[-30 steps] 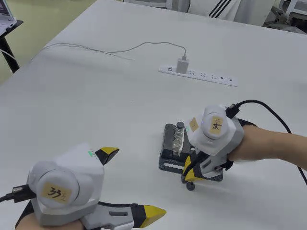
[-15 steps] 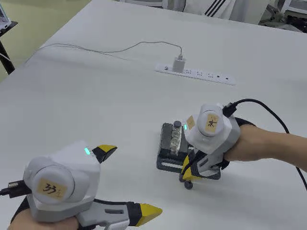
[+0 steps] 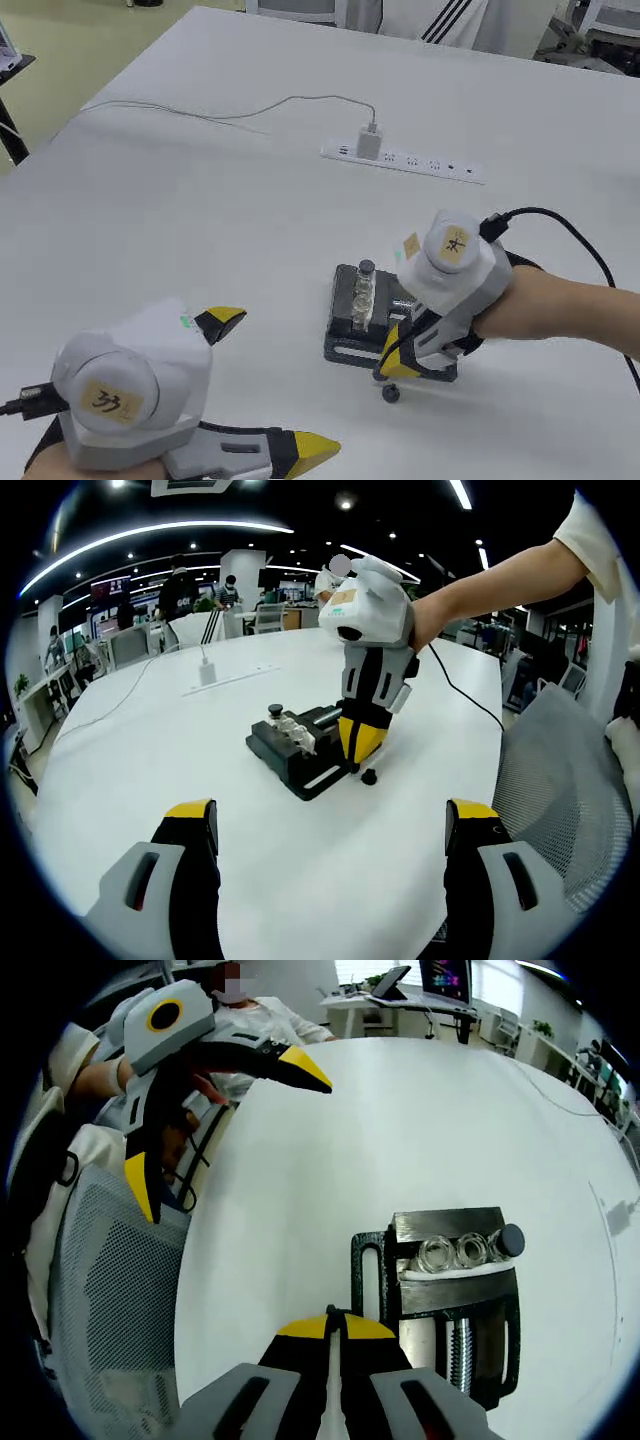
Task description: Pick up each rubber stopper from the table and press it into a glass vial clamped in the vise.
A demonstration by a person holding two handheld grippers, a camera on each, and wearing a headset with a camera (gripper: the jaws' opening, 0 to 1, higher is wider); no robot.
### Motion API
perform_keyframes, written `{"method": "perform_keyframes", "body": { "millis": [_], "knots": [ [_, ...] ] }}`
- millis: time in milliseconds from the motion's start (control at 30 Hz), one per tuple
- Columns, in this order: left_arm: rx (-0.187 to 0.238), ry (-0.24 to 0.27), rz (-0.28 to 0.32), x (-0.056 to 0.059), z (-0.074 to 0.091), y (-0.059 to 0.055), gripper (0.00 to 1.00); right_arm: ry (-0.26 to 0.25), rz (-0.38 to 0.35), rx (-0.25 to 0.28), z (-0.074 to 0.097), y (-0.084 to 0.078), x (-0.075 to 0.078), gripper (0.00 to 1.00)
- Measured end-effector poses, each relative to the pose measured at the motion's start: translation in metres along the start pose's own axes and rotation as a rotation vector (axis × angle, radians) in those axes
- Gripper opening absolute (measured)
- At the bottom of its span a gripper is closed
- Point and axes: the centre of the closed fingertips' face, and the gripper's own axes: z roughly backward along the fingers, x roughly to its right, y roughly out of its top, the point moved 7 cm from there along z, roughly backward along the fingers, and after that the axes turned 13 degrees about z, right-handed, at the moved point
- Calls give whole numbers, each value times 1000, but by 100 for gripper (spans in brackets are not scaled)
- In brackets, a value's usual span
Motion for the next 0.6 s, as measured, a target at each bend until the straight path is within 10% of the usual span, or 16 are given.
{"method": "perform_keyframes", "body": {
  "millis": [600],
  "knots": [
    [25, -38, -43, 10, -8, 11, 92, -42, -473, 441, 40, 7, -19, 0]
  ]
}}
